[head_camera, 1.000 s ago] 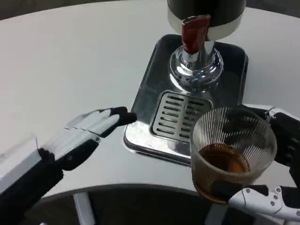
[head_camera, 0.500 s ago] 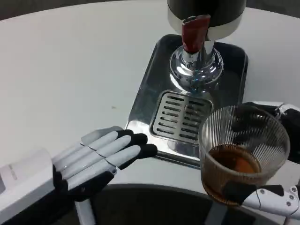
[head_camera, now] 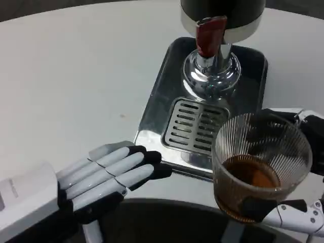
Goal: Grasp the cup under the faucet to collect the drink, then remove the cup.
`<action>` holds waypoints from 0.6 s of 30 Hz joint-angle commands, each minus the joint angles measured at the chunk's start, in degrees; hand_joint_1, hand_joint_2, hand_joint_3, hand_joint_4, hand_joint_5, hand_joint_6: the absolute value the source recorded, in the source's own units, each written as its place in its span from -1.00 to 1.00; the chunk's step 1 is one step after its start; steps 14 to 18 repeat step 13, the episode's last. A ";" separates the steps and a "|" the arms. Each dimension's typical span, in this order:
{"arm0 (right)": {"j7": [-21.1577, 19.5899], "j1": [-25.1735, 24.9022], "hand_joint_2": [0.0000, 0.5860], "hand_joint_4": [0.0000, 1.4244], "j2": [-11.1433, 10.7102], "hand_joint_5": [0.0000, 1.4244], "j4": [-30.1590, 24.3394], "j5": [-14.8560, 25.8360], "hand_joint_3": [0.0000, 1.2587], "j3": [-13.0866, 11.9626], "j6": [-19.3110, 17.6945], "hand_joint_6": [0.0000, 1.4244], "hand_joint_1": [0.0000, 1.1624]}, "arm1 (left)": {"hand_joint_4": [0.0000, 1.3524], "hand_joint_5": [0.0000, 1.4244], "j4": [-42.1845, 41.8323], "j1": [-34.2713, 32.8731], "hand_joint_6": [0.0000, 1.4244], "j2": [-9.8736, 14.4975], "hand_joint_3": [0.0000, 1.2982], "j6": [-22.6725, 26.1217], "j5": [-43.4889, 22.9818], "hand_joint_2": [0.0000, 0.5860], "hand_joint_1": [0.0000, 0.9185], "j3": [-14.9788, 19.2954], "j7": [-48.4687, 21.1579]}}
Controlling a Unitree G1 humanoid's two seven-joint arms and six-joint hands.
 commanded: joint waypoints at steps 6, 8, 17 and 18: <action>-1.43 -0.25 -0.44 0.00 -1.35 0.10 -1.57 1.32 -0.04 1.47 -1.14 -0.12 0.65 | -1.00 -1.00 -1.01 0.98 -1.00 1.06 -0.89 -1.88 -0.53 -0.81 -1.00 1.26 -0.59; -1.49 -0.27 -0.44 0.00 -1.64 0.10 -1.57 1.42 -0.03 1.84 -1.15 -0.12 0.65 | -1.00 -1.00 -1.07 0.80 -1.00 1.97 -0.89 -2.54 -0.66 -0.81 -1.00 1.61 -1.05; -1.76 -0.27 -0.43 0.00 -2.06 0.10 -1.57 1.40 -0.03 2.84 -1.38 -0.12 0.65 | -1.00 -1.00 -0.95 0.77 -1.00 3.56 -0.89 -3.55 -1.36 -0.81 -1.00 1.91 -1.44; -1.76 -0.27 -0.43 0.00 -2.06 0.10 -1.57 1.40 -0.03 2.84 -1.38 -0.12 0.65 | -1.00 -1.00 -0.95 0.77 -1.00 3.56 -0.89 -3.55 -1.36 -0.81 -1.00 1.91 -1.44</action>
